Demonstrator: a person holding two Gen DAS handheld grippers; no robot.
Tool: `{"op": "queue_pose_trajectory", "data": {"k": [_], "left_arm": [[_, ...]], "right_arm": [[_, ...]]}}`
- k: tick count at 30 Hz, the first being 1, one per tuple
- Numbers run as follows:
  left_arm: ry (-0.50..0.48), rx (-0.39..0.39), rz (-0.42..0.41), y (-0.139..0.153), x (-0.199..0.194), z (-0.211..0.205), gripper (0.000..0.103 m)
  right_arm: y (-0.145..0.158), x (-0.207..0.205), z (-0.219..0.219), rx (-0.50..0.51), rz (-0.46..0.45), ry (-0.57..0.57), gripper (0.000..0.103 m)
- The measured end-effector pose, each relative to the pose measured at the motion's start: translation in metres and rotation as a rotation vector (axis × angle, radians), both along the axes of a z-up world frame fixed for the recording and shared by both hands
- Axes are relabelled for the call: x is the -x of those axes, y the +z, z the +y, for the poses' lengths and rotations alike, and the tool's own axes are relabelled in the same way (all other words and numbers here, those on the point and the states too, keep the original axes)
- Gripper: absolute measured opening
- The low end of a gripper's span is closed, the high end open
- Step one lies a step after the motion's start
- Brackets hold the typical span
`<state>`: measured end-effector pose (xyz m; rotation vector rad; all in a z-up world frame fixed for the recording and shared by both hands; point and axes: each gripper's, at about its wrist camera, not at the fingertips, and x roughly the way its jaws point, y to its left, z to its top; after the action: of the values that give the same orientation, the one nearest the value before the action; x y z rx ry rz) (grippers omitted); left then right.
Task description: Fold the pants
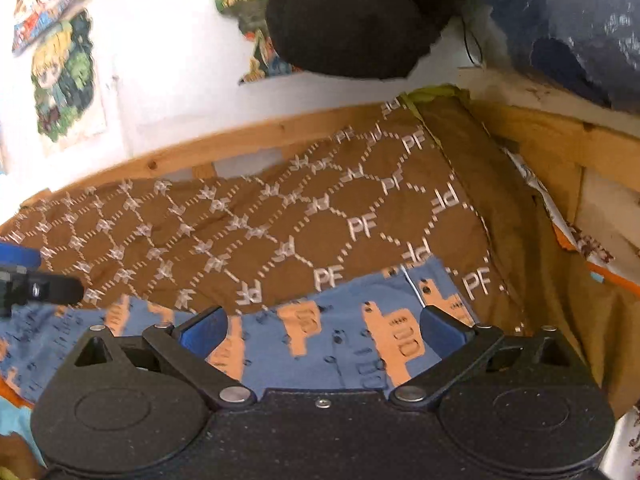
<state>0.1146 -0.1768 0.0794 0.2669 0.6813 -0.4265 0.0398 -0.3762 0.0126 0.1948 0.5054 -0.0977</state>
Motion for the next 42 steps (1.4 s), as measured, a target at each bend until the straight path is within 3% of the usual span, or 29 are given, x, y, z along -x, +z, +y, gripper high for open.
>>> {"op": "queue_pose_trajectory", "data": {"k": [9, 15, 20, 23, 26, 31, 35, 42], "left_arm": [[-0.12, 0.003, 0.01, -0.068, -0.068, -0.058, 0.103], [-0.243, 0.081, 0.02, -0.107, -0.109, -0.115, 0.103], [-0.337, 0.133, -0.012, -0.116, -0.129, -0.156, 0.103], [-0.371, 0.082, -0.04, -0.121, -0.133, -0.177, 0.103], [-0.372, 0.021, -0.067, -0.127, -0.132, -0.19, 0.103], [-0.373, -0.028, -0.082, -0.129, -0.127, -0.198, 0.103], [-0.369, -0.02, -0.051, -0.125, -0.13, -0.195, 0.103], [-0.358, -0.039, -0.032, -0.125, -0.131, -0.199, 0.103]], "right_arm": [[-0.059, 0.011, -0.041, 0.074, 0.063, 0.002, 0.102], [-0.074, 0.02, -0.068, -0.001, 0.012, 0.013, 0.102], [-0.07, 0.008, -0.078, -0.006, 0.006, 0.016, 0.093], [-0.072, -0.011, -0.082, 0.034, 0.138, -0.046, 0.081], [-0.071, -0.014, -0.078, 0.019, 0.163, -0.071, 0.082], [-0.074, -0.019, -0.084, -0.005, 0.122, -0.066, 0.08], [-0.073, -0.02, -0.092, -0.001, 0.099, -0.087, 0.057], [-0.075, -0.016, -0.096, -0.004, 0.066, -0.089, 0.054]]}}
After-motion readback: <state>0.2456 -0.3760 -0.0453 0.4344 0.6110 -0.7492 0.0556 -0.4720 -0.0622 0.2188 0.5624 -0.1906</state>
